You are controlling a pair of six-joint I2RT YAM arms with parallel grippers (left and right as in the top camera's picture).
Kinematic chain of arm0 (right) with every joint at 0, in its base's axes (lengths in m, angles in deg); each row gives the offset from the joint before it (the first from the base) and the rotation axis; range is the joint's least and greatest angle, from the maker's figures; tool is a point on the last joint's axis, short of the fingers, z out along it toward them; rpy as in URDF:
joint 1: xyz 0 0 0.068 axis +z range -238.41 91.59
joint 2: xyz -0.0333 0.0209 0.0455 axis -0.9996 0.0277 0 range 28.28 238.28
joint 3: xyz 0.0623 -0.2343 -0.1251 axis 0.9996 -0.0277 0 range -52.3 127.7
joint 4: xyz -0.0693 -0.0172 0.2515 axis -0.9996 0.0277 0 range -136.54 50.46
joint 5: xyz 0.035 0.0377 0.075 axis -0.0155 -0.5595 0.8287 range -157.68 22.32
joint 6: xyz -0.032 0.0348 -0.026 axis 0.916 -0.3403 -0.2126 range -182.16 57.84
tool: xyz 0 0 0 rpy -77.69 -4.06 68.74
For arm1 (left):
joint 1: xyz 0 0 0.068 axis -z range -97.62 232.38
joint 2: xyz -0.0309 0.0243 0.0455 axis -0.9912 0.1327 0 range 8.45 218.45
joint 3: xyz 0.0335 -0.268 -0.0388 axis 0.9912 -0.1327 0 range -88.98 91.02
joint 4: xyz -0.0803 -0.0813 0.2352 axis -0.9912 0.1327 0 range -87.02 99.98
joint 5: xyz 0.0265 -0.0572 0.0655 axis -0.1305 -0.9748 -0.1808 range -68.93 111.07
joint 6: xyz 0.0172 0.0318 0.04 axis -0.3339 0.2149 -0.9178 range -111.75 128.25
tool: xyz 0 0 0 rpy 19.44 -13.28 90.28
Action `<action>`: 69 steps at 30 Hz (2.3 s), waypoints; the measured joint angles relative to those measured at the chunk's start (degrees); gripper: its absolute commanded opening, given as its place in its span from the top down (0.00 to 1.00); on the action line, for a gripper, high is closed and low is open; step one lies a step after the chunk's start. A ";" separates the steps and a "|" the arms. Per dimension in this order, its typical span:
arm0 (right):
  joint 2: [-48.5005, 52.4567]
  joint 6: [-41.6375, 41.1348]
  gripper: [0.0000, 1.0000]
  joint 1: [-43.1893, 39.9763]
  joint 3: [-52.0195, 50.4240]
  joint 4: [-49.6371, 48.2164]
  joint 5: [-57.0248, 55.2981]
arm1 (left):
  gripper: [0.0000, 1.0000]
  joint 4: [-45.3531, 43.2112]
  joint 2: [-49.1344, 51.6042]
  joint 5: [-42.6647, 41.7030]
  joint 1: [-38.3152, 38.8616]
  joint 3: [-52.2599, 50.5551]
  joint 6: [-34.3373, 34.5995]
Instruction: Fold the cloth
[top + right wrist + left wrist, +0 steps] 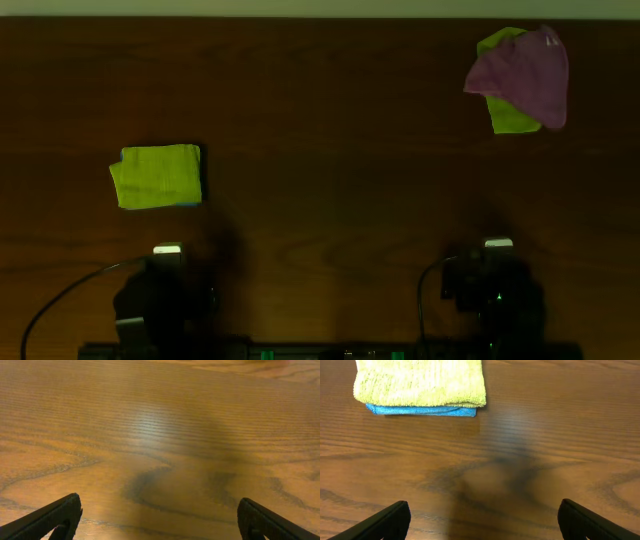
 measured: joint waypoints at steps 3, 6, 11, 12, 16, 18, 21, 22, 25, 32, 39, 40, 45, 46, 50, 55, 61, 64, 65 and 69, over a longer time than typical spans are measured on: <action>0.00 0.00 0.01 0.00 0.00 0.00 -0.02 | 0.05 0.00 0.00 0.00 0.00 0.00 0.00; 0.00 0.00 0.01 0.00 0.00 0.00 0.00 | 0.05 0.00 0.00 0.00 0.00 0.00 0.00; 0.00 0.00 0.01 0.00 0.00 0.00 -0.02 | 0.05 0.00 0.00 0.00 0.00 0.00 0.00; 0.00 0.00 0.01 0.00 0.00 0.00 0.00 | 0.05 0.00 0.00 0.00 0.00 0.00 0.00; 0.00 0.00 0.01 0.00 0.00 0.00 0.00 | 0.04 0.00 0.00 0.00 0.00 0.00 0.00; 0.00 0.00 0.01 0.00 0.00 0.00 0.00 | 0.05 0.00 0.00 0.00 0.00 0.00 0.00; 0.00 0.00 0.01 0.00 0.00 0.00 0.00 | 0.04 0.00 0.00 0.00 0.00 0.00 0.00; 0.00 0.00 0.01 0.00 0.00 0.00 -0.02 | 0.05 0.00 0.00 0.00 0.00 0.00 0.00; 0.00 0.00 0.01 0.00 0.00 0.00 0.00 | 0.04 0.00 0.00 0.00 0.00 0.00 0.00; 0.00 0.00 0.01 0.00 0.00 0.00 0.00 | 0.04 0.00 0.00 0.00 0.00 0.00 0.00; 0.00 0.00 0.01 0.00 0.00 0.00 0.00 | 0.05 0.00 0.00 0.00 0.00 0.00 0.00; 0.00 0.00 0.01 0.00 0.00 0.00 0.00 | 0.05 0.00 0.00 0.00 0.00 0.00 0.00; 0.00 -0.24 0.01 0.00 0.00 0.00 0.00 | 0.05 0.00 0.00 0.00 0.00 0.00 0.00; 0.02 -0.57 0.01 0.00 0.00 -0.02 -0.02 | 0.05 0.00 0.00 0.00 0.00 0.00 0.00; 2.08 -4.15 0.01 -0.15 0.79 -0.61 -0.33 | 0.04 0.00 0.00 0.00 0.00 0.00 0.00; 11.69 -7.74 0.01 -1.92 8.13 -2.32 -1.01 | 0.05 0.00 0.00 0.00 0.00 0.00 0.00; 28.37 -9.62 0.01 -5.14 23.78 -3.04 -1.99 | 0.05 0.02 -0.02 0.00 0.00 0.00 0.00; 36.52 -10.10 0.01 -6.56 31.39 -3.19 -2.25 | 0.05 0.02 -0.04 0.00 0.00 0.02 0.00; 39.43 -10.16 0.01 -6.91 34.03 -2.99 -2.29 | 0.05 0.02 -0.02 0.00 0.00 0.02 0.02; 50.25 -10.54 0.01 -7.65 43.76 -3.39 -2.38 | 0.04 0.04 -0.04 0.00 0.00 0.02 0.00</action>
